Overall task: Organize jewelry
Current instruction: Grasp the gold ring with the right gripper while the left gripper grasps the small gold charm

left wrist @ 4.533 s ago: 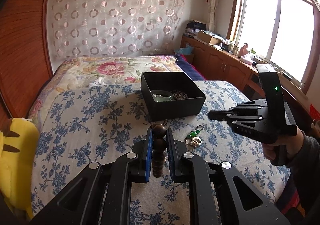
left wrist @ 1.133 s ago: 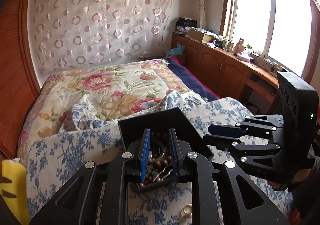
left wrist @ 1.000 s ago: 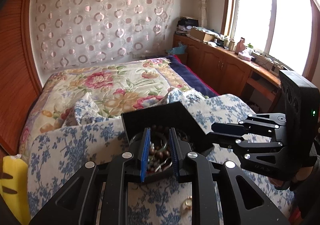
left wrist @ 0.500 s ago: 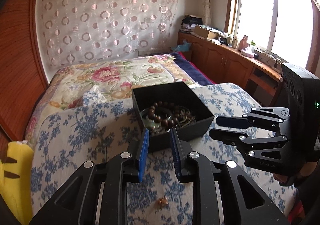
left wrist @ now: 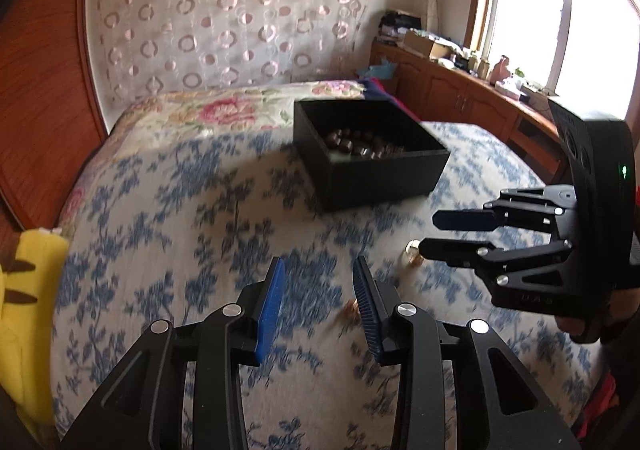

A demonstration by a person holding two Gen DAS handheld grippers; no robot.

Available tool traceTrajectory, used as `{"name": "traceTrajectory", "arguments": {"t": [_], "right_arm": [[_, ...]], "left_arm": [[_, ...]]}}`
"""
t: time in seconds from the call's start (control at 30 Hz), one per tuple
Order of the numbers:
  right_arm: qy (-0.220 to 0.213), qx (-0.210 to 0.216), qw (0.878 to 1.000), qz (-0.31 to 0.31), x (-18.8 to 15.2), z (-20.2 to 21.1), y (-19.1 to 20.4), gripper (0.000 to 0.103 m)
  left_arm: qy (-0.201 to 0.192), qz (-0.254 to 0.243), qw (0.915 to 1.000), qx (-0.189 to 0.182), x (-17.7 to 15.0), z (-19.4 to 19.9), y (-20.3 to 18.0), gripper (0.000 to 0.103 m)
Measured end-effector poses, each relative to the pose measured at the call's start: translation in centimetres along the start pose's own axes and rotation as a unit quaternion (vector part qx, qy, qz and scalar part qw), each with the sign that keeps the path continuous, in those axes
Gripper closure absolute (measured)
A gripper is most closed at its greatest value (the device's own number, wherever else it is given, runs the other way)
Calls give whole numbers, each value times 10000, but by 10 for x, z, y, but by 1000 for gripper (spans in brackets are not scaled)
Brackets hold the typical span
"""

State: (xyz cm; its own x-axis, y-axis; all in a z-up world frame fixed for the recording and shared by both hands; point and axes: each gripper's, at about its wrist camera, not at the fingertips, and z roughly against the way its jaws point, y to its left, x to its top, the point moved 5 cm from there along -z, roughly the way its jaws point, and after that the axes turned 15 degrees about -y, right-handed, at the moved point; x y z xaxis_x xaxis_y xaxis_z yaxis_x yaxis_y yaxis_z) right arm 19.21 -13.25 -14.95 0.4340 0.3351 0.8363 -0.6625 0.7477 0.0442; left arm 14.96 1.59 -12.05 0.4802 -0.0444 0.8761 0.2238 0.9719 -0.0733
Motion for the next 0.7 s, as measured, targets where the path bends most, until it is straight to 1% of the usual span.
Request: {"name": "traceTrajectory", "arguments": {"t": [0.2, 0.3, 0.33, 0.37, 0.43, 0.57, 0.7], "right_arm": [[280, -35, 9994, 201, -7, -13, 7, 68], [300, -103, 9990, 325, -7, -15, 8, 68], [308, -106, 9989, 349, -7, -15, 8, 71], [303, -115, 9986, 407, -7, -15, 8, 76], [311, -154, 9982, 481, -7, -14, 8, 77], [231, -210, 9985, 450, -6, -6, 2, 77], [92, -274, 9990, 351, -1, 5, -6, 77]], "left_arm": [[125, 29, 9999, 15, -11, -1, 5, 69], [166, 0, 9999, -27, -13, -1, 3, 67], [178, -10, 9998, -40, -13, -2, 2, 66], [196, -20, 9998, -61, -15, -2, 0, 65], [258, -31, 9996, -123, -17, -4, -4, 65], [318, -147, 9992, -208, -20, -7, -16, 65], [379, -230, 9988, -210, -21, -12, -21, 65]]}}
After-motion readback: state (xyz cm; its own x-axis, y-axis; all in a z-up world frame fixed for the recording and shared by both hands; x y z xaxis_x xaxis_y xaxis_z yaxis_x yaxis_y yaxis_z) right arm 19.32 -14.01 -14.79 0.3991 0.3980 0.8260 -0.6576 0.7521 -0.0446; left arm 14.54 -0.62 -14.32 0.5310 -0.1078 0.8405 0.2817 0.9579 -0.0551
